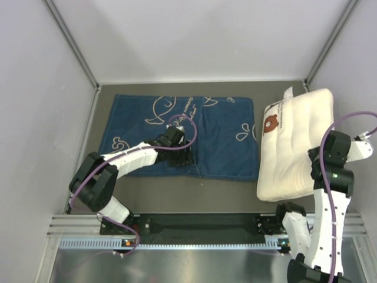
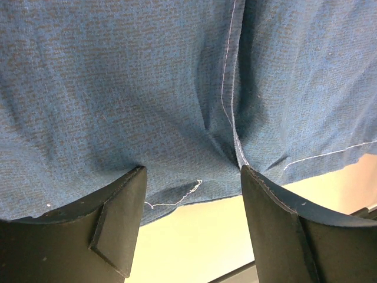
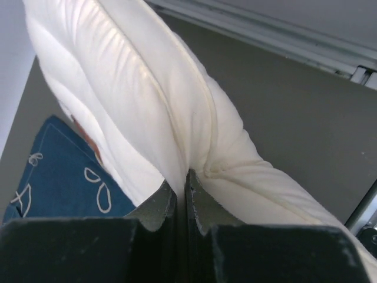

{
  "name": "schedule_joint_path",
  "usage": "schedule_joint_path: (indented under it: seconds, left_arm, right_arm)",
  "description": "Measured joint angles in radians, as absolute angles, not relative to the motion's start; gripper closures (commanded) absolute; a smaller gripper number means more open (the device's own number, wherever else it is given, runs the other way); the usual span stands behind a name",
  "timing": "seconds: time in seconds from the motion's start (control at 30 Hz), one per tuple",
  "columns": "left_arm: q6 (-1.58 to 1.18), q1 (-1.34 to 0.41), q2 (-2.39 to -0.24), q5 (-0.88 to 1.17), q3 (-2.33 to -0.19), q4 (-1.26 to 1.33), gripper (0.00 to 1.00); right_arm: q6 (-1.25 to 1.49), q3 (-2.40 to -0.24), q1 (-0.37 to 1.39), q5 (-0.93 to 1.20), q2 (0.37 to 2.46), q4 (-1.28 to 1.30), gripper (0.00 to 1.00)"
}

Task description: Put the pillow into the pillowcase

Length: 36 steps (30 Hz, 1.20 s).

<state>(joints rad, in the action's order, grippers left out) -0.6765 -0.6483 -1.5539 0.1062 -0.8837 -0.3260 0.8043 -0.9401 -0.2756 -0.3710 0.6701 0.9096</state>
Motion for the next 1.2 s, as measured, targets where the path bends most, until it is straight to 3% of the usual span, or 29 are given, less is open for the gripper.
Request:
schedule_joint_path:
  seconds: [0.37, 0.63, 0.8, 0.83, 0.87, 0.97, 1.0, 1.13, 1.2]
  left_arm:
    - [-0.655, -0.671, -1.554, 0.073, -0.933, -0.383, 0.27]
    - [-0.652, -0.699, -1.528, 0.002, -0.971, -0.44, 0.27]
    - [-0.653, -0.699, -1.496, -0.029, -0.972, -0.476, 0.26]
    - [-0.653, -0.699, -1.49, -0.032, -0.972, -0.479, 0.26]
    - [-0.653, -0.699, -1.484, -0.036, -0.972, -0.482, 0.26]
    - [-0.653, -0.699, -1.468, -0.051, -0.973, -0.493, 0.25]
    - [-0.653, -0.698, -1.464, -0.056, -0.973, -0.496, 0.25]
    - [-0.652, -0.698, -1.461, -0.07, -0.978, -0.505, 0.25]
    - [-0.652, -0.698, -1.462, -0.068, -0.983, -0.507, 0.25]
  right_arm:
    - [0.817, -1.193, -0.281, -0.272, 0.746, 0.916, 1.0]
    - [0.991, -1.148, -0.267, -0.132, 0.913, 0.64, 1.0]
    - [1.004, -1.193, -0.143, -0.211, 1.078, 0.41, 1.0]
    - [0.989, -1.182, -0.078, -0.273, 1.081, 0.351, 0.97]
    - [0.968, -1.155, -0.01, -0.329, 1.076, 0.279, 0.84]
    - [0.928, -1.036, 0.183, -0.458, 1.013, 0.059, 0.69]
    - [0.918, -0.98, 0.252, -0.495, 0.978, -0.009, 0.53]
    - [0.918, -0.751, 0.583, -0.75, 0.785, -0.093, 0.48]
    - [1.002, -0.707, 0.667, -0.857, 0.704, 0.035, 0.37]
